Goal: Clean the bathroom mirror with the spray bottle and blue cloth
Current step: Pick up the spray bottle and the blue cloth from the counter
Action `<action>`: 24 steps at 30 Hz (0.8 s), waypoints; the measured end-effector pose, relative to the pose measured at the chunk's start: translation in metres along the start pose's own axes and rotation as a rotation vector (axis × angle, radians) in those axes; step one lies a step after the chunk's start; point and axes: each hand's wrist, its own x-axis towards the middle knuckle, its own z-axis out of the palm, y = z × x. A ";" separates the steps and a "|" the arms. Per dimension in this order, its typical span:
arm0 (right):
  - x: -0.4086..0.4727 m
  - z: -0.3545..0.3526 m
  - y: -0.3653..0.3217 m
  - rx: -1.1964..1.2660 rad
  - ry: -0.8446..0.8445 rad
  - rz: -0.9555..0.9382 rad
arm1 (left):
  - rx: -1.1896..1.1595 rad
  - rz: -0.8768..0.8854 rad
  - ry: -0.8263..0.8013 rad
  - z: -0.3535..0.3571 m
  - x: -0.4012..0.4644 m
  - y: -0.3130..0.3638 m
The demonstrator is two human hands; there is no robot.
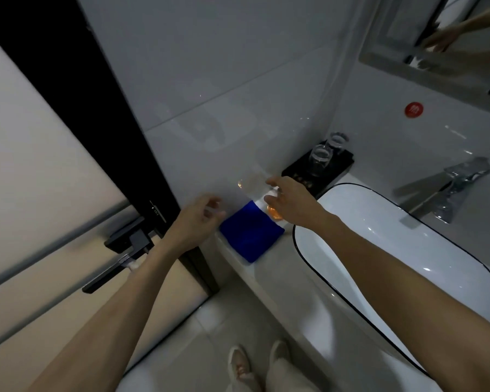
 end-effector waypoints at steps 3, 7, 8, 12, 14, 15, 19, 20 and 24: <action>0.017 0.015 0.011 -0.057 -0.037 0.030 | -0.105 -0.072 -0.009 0.015 0.010 -0.012; 0.035 0.043 0.027 -0.126 -0.127 0.044 | -0.306 -0.253 -0.025 0.043 0.023 -0.036; 0.040 0.051 0.031 -0.138 -0.163 0.067 | -0.385 -0.320 -0.025 0.052 0.026 -0.043; 0.062 0.082 0.051 -0.220 -0.290 0.173 | -0.595 -0.495 0.048 0.085 0.033 -0.065; 0.072 0.098 0.062 -0.227 -0.325 0.223 | -0.624 -0.533 0.057 0.100 0.034 -0.074; 0.077 0.104 0.067 -0.251 -0.333 0.244 | -0.634 -0.546 0.052 0.106 0.034 -0.077; 0.094 0.123 0.081 -0.283 -0.289 0.285 | -0.664 -0.581 0.053 0.125 0.037 -0.088; 0.095 0.128 0.082 -0.297 -0.284 0.285 | -0.671 -0.582 0.052 0.128 0.038 -0.089; 0.096 0.141 0.087 -0.311 -0.192 0.281 | -0.672 -0.597 0.038 0.137 0.044 -0.089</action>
